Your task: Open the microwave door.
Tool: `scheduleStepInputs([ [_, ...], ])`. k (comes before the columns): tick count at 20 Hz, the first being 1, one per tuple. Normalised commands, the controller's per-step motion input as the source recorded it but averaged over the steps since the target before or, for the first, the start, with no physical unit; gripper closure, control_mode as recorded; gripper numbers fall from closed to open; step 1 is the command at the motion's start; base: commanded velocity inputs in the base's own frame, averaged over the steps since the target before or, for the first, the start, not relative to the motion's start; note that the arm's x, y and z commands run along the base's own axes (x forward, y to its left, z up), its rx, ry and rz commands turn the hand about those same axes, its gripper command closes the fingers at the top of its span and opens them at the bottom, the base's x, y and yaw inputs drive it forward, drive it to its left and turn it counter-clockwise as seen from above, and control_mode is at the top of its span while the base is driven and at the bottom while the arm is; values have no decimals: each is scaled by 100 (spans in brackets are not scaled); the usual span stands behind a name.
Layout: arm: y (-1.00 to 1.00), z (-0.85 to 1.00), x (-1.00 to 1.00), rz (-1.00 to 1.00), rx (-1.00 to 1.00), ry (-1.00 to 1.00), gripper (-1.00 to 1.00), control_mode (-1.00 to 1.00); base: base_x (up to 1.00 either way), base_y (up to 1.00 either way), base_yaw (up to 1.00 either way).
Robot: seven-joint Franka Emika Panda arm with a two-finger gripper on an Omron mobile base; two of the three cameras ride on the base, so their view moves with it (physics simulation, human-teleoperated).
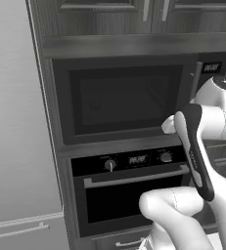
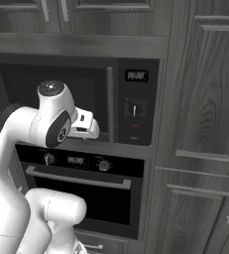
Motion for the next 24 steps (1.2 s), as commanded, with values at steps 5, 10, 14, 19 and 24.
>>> scheduleStepInputs([
  [5,-2,-2,-9,0,0,0,-100,100,-33,-10,0],
  [10,0,0,0,0,0,0,-100,100,-31,-25,0],
  [14,0,0,0,0,0,0,-100,100,-20,-49,0],
  [19,0,0,0,0,0,0,-100,100,-28,-59,0],
  [24,0,0,0,0,0,0,-100,100,-38,-15,0],
])
